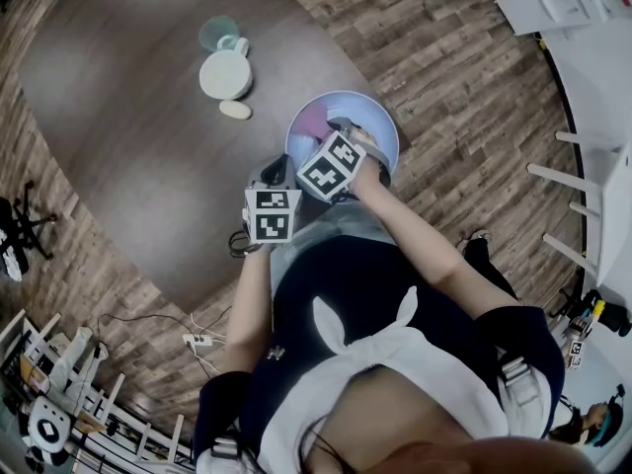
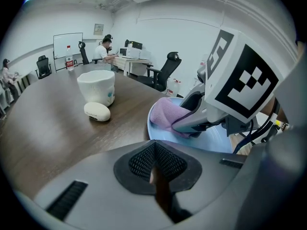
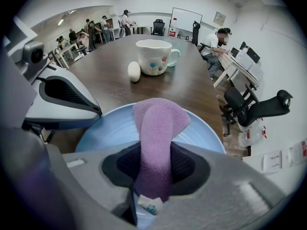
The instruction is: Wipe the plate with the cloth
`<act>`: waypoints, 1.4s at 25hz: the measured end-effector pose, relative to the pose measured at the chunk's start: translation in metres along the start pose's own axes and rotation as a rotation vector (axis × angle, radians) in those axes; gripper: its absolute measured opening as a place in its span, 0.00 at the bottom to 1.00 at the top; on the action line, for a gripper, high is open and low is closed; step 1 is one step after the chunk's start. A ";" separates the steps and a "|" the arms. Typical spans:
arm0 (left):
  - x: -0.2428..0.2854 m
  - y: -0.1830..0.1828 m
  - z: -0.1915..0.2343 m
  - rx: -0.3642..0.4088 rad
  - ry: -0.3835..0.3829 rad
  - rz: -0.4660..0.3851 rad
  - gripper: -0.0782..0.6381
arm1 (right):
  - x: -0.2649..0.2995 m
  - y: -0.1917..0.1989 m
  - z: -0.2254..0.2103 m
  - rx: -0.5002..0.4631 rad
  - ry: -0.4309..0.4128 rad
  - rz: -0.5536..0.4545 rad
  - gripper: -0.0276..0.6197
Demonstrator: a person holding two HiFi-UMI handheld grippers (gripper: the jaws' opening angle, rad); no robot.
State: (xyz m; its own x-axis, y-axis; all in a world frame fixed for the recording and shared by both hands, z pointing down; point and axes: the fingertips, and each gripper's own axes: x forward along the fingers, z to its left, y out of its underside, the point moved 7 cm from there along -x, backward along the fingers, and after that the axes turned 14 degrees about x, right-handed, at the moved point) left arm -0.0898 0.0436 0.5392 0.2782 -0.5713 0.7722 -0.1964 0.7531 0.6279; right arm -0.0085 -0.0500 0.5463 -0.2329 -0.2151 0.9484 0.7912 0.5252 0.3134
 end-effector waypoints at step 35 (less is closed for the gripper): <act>-0.001 -0.001 0.000 -0.002 0.005 0.002 0.12 | -0.005 0.011 0.019 0.076 -0.228 0.012 0.26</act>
State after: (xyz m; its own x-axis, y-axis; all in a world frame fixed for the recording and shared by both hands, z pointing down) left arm -0.0897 0.0431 0.5379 0.2828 -0.5679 0.7730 -0.1955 0.7548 0.6261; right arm -0.0094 -0.0270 0.5460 -0.3520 -0.0210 0.9358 0.7519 0.5890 0.2961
